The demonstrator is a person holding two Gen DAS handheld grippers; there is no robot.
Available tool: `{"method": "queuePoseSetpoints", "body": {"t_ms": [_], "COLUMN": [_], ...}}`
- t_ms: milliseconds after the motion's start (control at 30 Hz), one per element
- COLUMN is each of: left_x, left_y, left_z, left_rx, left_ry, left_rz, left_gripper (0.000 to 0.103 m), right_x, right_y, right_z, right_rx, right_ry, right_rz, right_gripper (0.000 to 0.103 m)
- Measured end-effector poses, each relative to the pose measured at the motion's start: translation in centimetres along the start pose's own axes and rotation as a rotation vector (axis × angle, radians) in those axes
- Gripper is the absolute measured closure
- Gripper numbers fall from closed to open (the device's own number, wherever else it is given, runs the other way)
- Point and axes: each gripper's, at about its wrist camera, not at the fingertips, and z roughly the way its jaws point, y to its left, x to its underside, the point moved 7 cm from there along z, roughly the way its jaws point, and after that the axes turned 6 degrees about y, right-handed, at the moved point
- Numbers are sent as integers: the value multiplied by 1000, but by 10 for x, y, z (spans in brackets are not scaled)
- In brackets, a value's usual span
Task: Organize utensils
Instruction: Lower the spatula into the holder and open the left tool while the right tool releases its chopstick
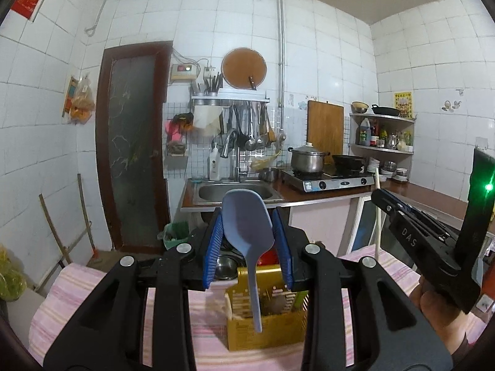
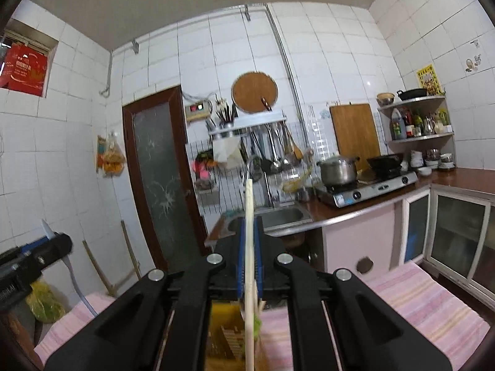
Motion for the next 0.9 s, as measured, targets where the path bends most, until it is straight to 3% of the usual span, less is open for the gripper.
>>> {"method": "queuePoseSetpoints", "body": {"t_ms": [233,433,833,867,900], "left_x": [23,43,85,85,85], "left_y": [5,16,36,39,41], "left_z": [59,100,133,130,126], "left_rx": [-23,-46,-56,-53,-50], "left_ry": [28,49,130,134,138], "left_rz": [2,-8,-46,-54,-62], "left_gripper": [72,72,71,71,63], "right_x": [9,12,66,71,73], "right_y": [3,8,7,8,8], "right_z": [29,54,83,82,80], "right_rx": [-10,-2,-15,-10,-10], "right_ry": [-116,-155,-42,-23,-8], "right_rz": [25,23,-27,-46,-59], "right_gripper": [97,97,97,97,97]}}
